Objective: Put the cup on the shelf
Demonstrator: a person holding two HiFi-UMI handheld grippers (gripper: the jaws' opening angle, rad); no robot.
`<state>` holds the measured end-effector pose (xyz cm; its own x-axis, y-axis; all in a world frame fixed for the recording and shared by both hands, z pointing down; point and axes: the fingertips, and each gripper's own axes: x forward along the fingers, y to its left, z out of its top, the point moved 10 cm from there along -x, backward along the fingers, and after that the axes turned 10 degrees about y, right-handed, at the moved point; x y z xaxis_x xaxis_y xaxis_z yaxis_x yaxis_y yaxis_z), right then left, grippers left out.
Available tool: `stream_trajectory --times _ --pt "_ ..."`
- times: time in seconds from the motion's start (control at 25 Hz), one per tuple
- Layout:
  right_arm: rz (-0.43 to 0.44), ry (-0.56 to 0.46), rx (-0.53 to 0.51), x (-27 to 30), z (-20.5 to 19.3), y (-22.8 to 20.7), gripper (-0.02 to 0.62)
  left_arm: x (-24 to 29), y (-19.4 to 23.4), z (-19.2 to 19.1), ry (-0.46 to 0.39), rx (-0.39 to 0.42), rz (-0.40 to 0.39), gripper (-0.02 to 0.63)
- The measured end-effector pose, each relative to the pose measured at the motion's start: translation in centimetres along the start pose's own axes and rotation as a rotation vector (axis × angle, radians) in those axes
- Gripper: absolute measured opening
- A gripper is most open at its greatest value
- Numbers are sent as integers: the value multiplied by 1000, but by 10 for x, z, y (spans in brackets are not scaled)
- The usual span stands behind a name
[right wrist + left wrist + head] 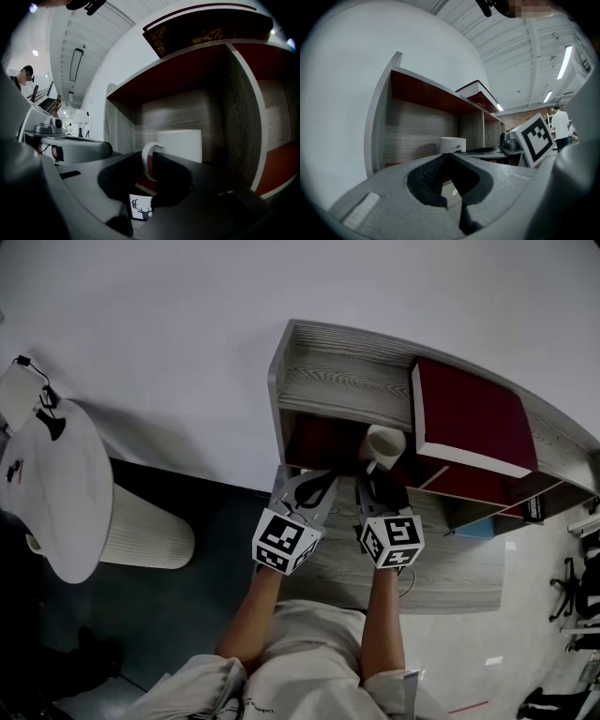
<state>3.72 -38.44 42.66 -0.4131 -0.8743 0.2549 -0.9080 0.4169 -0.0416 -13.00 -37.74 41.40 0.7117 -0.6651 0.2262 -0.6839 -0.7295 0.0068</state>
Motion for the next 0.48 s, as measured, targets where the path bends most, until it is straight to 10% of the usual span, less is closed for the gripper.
stream_trajectory --times 0.48 --pt "-64 -13 19 -22 -8 -6 81 -3 -17 -4 0 3 -16 11"
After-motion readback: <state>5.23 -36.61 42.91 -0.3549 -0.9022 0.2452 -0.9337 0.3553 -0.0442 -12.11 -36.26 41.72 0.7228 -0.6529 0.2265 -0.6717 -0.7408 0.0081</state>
